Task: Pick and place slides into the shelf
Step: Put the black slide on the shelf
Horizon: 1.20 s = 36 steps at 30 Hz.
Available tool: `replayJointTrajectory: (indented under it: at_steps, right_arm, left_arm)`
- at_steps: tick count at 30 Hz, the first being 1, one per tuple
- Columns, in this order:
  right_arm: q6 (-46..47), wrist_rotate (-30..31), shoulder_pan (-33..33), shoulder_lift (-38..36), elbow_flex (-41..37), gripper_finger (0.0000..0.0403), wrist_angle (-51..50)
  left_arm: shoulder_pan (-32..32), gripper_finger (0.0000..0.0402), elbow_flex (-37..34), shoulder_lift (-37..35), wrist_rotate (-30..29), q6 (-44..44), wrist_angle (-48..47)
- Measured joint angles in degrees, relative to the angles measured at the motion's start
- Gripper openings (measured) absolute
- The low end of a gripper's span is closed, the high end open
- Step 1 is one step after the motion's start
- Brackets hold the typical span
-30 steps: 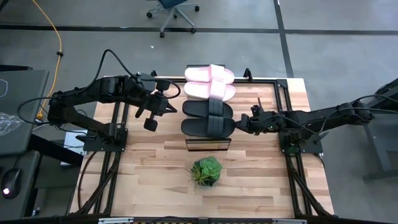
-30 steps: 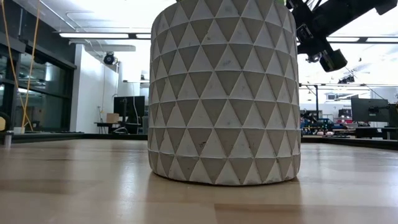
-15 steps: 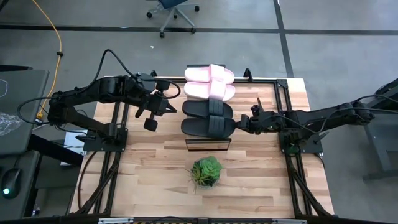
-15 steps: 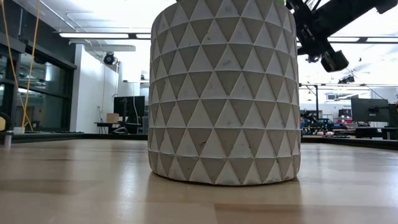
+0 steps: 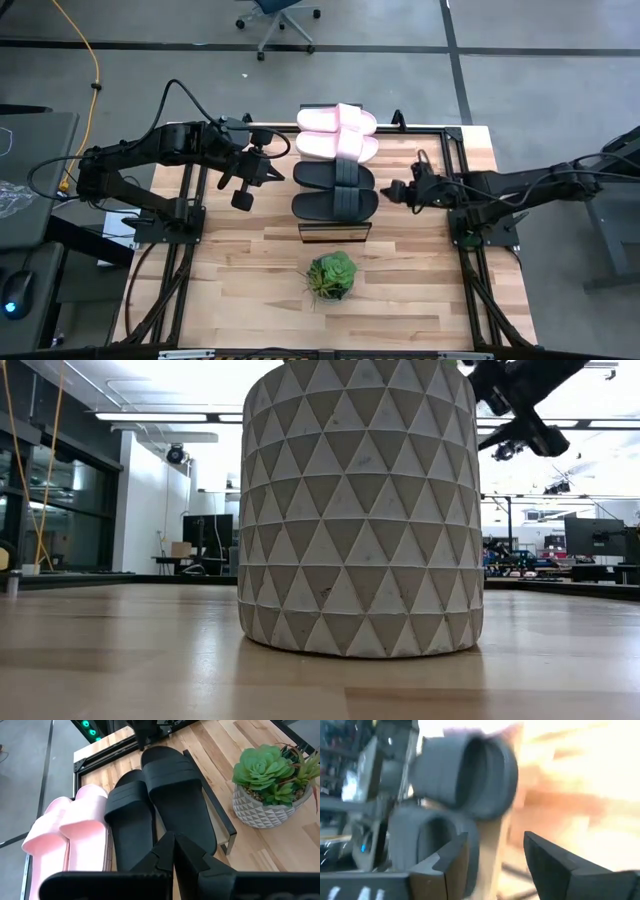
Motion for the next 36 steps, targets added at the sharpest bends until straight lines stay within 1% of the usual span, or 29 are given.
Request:
replayJointTrajectory:
  at_steps: [3,6,9,11,14,17,21,23,25,27,29,32,34,36]
  right_arm:
    - [-2.4,5.0,-0.1,-0.3,2.0,0.0180,-1.6]
    - [-6.7,8.1,-0.1,-0.4,4.0,0.0181,-1.6]
    - [-11.6,10.0,-0.1,0.0,6.0,0.0178,-1.5]
    - [-13.2,10.0,-0.5,0.6,6.9,0.0167,-1.9]
    - [-15.8,8.5,-1.4,2.3,7.6,0.0138,-1.8]
    - [-19.0,6.3,-2.3,3.9,7.8,0.0098,-0.3]
    - [-24.0,3.5,-2.9,4.3,7.8,0.0030,2.5]
    - [-26.9,2.6,-3.2,4.1,7.8,0.0008,2.8]
    - [-28.2,0.5,-4.0,4.0,7.9,0.0010,3.3]
    - [-28.9,-3.4,-5.3,4.0,7.9,0.0014,2.5]
    - [-30.0,-6.6,-6.4,4.3,7.8,0.0007,2.1]
    - [-33.0,-8.1,-7.7,4.3,7.7,0.0003,1.9]
    - [-33.4,-8.7,-8.6,4.3,7.7,0.0003,2.4]
    - [-34.2,-10.5,-9.8,4.3,7.7,0.0001,2.4]
  left_arm:
    - [0.0,0.0000,0.0,0.0,-0.3,-0.1,0.0]
    - [0.1,0.0000,0.0,0.3,-0.5,-0.4,0.0]
    - [0.2,0.0000,0.0,1.8,-1.1,-1.1,0.6]
    - [0.2,0.0000,0.0,3.6,-0.2,-1.9,1.5]
    - [0.1,0.0000,0.0,7.1,1.8,-1.6,3.1]
    - [0.1,0.0000,0.0,10.5,0.6,-2.3,4.4]
    - [0.1,0.0000,0.0,13.2,-1.0,-4.1,7.4]
    - [0.1,0.0000,0.0,14.1,-1.0,-5.2,10.1]
    - [0.1,0.0000,0.0,14.7,-1.0,-8.1,11.3]
    - [0.1,0.0000,0.0,15.3,-1.0,-11.5,12.5]
    - [0.1,0.0000,0.0,15.6,-1.1,-13.6,12.0]
    - [0.1,0.0000,0.0,16.3,-2.6,-14.1,12.7]
    - [0.1,0.0000,0.0,16.6,-2.7,-15.0,12.5]
    - [0.1,0.0000,0.1,17.4,-2.4,-15.6,13.8]
